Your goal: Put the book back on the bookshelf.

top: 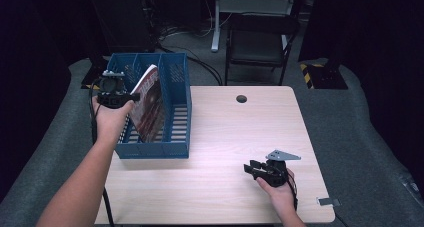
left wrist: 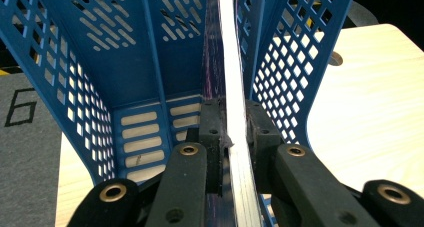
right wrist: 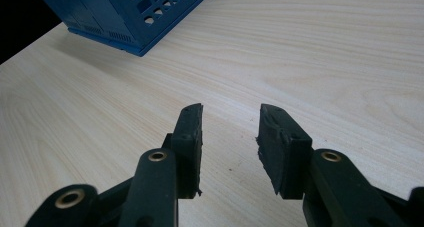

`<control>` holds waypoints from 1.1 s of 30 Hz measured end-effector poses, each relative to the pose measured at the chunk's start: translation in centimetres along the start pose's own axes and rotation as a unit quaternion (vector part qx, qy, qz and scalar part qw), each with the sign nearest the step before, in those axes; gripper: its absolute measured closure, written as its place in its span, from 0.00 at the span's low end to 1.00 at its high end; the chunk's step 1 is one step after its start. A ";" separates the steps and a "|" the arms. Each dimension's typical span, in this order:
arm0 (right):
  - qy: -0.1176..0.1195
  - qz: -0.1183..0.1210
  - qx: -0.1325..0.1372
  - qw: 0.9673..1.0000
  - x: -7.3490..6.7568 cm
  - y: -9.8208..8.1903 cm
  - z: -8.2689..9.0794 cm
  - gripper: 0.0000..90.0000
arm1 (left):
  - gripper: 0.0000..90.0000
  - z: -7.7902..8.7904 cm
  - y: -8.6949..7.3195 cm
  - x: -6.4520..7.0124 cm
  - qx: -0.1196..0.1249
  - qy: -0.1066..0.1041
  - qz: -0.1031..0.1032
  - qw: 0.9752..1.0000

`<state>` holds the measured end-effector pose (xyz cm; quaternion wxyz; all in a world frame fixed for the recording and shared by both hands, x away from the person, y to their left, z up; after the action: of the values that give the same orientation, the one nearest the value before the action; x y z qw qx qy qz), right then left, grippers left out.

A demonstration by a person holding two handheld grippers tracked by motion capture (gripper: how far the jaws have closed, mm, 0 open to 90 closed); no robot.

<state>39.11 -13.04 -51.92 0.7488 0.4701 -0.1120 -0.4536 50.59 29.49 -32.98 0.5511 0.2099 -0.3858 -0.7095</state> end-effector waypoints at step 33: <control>0.000 0.000 0.000 1.000 0.1 0.0 0.0 0.69 | 0.93 -0.6 -0.1 -0.4 -0.022 0.015 -0.005 1.000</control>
<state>39.14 -13.08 -51.92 0.7484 0.4704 -0.1121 -0.4540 51.04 29.68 -33.46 0.5574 0.2105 -0.3608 -0.7175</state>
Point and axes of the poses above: each handheld gripper's, and its own axes: z roughly backward along the jaws, y roughly out of its top, x roughly to its right, the point moved 5 cm from there along -z, roughly forward along the jaws, and after that the axes turned 3 degrees about -y, right-handed, at the moved point
